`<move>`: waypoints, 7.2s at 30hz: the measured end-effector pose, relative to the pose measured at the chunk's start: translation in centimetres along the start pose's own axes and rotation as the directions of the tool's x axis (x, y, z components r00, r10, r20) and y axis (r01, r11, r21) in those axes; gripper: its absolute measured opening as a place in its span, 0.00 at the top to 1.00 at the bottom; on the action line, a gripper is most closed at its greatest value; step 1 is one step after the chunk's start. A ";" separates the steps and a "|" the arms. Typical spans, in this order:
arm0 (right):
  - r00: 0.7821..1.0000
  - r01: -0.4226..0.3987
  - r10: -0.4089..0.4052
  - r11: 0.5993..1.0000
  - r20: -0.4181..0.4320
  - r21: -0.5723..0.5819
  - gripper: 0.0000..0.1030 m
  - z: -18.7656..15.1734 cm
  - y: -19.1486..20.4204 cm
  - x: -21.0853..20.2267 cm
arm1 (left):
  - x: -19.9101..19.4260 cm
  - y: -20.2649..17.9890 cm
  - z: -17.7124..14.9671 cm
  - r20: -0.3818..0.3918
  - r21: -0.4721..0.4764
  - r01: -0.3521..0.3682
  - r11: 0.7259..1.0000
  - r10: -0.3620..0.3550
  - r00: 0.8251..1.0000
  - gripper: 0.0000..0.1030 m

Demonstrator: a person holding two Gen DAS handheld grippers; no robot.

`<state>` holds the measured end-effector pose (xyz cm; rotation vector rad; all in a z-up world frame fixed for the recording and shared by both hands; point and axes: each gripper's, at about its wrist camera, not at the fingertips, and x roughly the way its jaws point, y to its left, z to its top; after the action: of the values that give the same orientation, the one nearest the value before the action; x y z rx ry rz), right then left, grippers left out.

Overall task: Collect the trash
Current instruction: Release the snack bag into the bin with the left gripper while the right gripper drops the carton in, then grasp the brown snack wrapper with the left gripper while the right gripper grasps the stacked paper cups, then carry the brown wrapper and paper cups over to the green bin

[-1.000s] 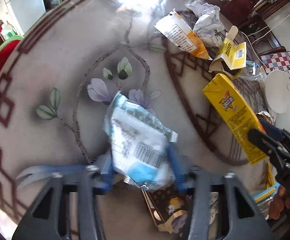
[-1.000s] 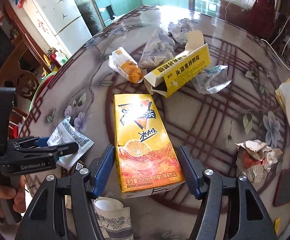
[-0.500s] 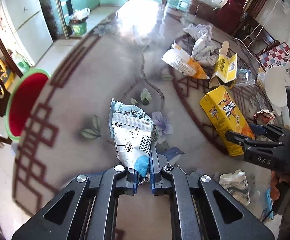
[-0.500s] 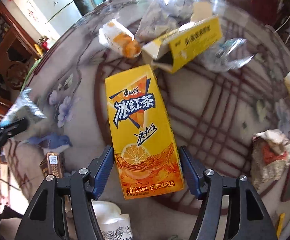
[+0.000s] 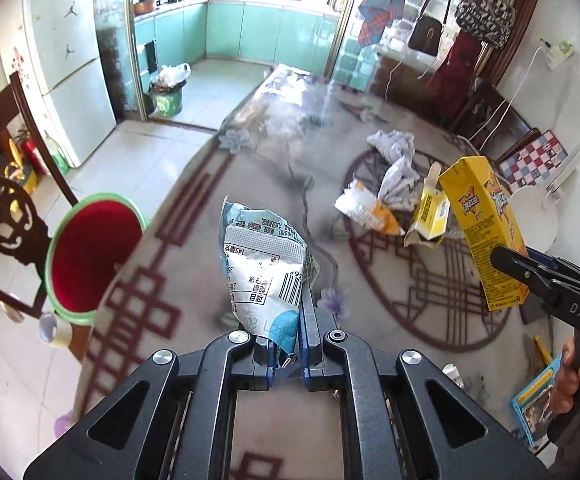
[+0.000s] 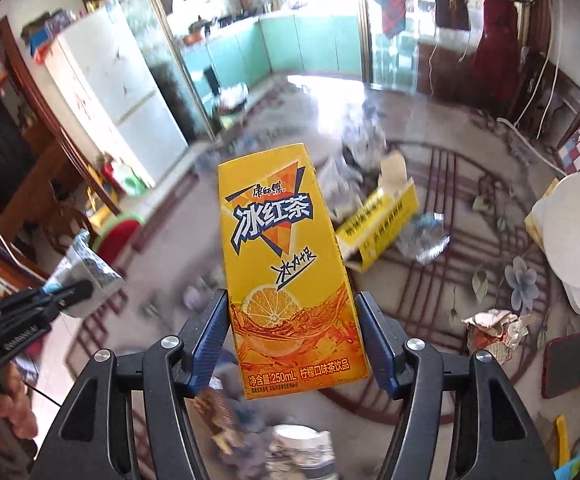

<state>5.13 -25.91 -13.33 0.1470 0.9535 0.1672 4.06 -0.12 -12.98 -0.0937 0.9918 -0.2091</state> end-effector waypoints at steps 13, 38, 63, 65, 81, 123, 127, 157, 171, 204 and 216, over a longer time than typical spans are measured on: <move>0.995 -0.002 -0.001 1.000 0.097 0.028 0.40 3.1 7.9 -2.6 | -1.7 5.2 2.9 0.048 0.014 0.025 1.000 -0.026 0.999 0.92; 0.992 -0.121 0.120 0.992 -0.035 -0.031 0.40 6.5 26.5 8.7 | 2.3 22.5 4.9 -0.020 -0.130 -0.087 0.988 0.085 0.996 0.92; 0.946 -0.199 0.166 0.975 -0.277 -0.095 0.40 4.8 36.8 23.3 | 7.6 31.5 3.7 -0.173 -0.184 -0.173 0.968 0.141 0.975 0.92; 0.944 -0.197 0.163 0.976 -0.288 -0.094 0.40 4.7 37.1 24.0 | 7.8 32.0 3.7 -0.176 -0.202 -0.171 0.964 0.136 0.975 0.92; 0.952 -0.196 0.156 0.972 -0.263 -0.131 0.38 4.4 37.4 24.4 | 8.3 33.2 3.4 -0.190 -0.234 -0.179 0.956 0.135 0.972 0.65; 0.979 0.114 -0.072 0.970 -0.191 0.216 0.29 -12.1 -0.3 -0.1 | -0.7 4.7 -4.2 -0.072 -0.022 -0.047 0.999 0.045 0.996 0.19; 0.960 0.112 -0.056 0.975 -0.275 0.191 0.29 -14.0 -1.8 2.4 | 1.7 0.7 -5.5 -0.156 0.024 -0.002 1.000 0.005 0.988 0.15; 0.990 0.125 -0.106 0.963 -0.091 0.240 0.84 -12.4 -4.6 -2.2 | 9.6 -9.8 -8.6 -0.325 0.156 0.056 0.986 -0.002 0.946 0.78; 0.998 0.043 -0.051 0.980 0.036 0.193 0.84 -7.5 -0.8 -3.6 | 2.3 -5.4 -2.9 -0.090 0.104 0.014 0.995 -0.004 0.996 0.84; 0.963 -0.016 -0.007 0.996 0.269 0.083 0.84 0.6 6.5 -9.4 | -5.6 -2.3 2.2 0.156 0.086 0.000 0.996 -0.013 0.988 0.84; 0.965 -0.010 0.001 0.999 0.264 0.032 0.84 3.0 12.9 -7.1 | -5.7 4.3 3.9 0.166 0.032 -0.020 0.999 0.014 0.986 0.84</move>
<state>2.56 -14.91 -3.40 0.1974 0.6903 0.1332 4.84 5.25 -6.91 -0.0704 0.8228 -0.1993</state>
